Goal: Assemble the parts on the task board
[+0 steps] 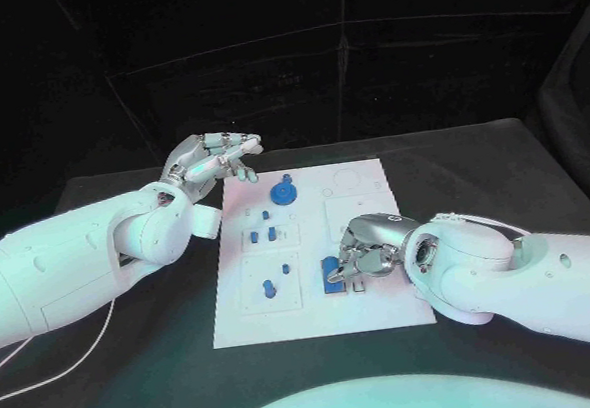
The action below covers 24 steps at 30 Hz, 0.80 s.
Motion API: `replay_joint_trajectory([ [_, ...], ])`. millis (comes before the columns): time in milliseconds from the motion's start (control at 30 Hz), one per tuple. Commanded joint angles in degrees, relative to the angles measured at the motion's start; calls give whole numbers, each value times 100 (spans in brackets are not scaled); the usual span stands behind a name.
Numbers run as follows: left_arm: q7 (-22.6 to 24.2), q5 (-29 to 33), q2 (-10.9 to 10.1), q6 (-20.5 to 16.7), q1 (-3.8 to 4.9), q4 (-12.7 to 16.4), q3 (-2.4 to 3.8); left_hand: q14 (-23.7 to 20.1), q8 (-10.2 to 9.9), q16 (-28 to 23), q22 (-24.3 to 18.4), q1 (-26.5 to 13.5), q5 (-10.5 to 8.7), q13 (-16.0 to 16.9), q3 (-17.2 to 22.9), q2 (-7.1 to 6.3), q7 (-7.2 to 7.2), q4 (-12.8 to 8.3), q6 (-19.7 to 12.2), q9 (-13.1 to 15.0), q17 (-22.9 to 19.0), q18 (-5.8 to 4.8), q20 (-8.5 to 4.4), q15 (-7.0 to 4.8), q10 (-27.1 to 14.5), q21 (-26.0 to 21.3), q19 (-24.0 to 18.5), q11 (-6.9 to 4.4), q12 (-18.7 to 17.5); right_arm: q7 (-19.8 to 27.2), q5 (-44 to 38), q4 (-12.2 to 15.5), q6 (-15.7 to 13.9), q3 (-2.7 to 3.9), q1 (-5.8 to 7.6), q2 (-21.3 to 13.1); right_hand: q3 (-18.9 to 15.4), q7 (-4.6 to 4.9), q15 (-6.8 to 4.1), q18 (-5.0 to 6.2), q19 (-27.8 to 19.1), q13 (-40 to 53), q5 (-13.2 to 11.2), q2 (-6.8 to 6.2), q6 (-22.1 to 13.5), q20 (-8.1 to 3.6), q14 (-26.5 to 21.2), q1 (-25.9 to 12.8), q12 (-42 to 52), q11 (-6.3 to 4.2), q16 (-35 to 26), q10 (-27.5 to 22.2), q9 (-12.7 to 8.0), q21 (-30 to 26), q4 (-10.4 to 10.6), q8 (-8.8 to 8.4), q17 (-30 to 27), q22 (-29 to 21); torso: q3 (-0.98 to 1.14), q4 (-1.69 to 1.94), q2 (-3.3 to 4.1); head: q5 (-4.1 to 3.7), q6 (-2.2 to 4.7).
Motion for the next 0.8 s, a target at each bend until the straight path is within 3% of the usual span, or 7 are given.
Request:
replay_joint_trajectory([
  [33, 22, 16, -3, 26, 7, 5, 5, -45, 28, -13, -5, 67, 21, -8, -13, -1, 13, -23, -45, -5, -9, 75, -2, 7, -43, -24, 43, -8, 36, -160, -15, -51, 292, -32, -23, -23, -11, -1, -36, -32, 3, -4, 10, -58, 36, -22, 341, 25, 13, -7, 10, 22, 5, -21, -27, -14, 35, -6, -2, -2, -3, 4, -3],
  [433, 21, 16, -6, 27, 7, 7, 5, -46, 29, -12, -7, 75, 23, -9, -10, 0, 13, -28, -47, -5, -11, 75, -2, 7, -46, -25, 44, -7, 39, -148, -78, -65, 335, -32, -23, -30, -15, -3, -37, -31, -3, -12, -26, -106, 39, -23, 339, 89, -12, -10, 2, 15, 17, -28, -91, -22, 28, -13, -4, -1, -2, 5, -3],
  [667, 21, 16, -10, 28, 7, 6, 5, -46, 29, -12, -7, 75, 23, -9, -10, 0, 13, -28, -47, -5, -11, 75, -2, 7, -46, -25, 44, -7, 39, 50, 83, -10, -263, -33, -22, -135, -93, 63, -4, -29, -15, -52, 33, -112, -103, -4, 334, -112, -80, 42, -17, -7, -6, -46, 26, -132, 9, -37, 1, -5, -5, 3, 4],
  [800, 21, 16, -14, 28, 7, 2, 5, -46, 29, -12, -7, 75, 23, -9, -10, 0, 13, -28, -47, -5, -11, 75, -2, 7, -46, -25, 44, -7, 39, 261, 311, 140, -659, -31, -21, -395, -121, 92, 16, -27, -17, -55, 128, -118, -171, 14, 337, -157, -97, 65, -14, -15, -21, -51, 61, -200, 18, -43, 4, -12, -6, -13, 17],
])
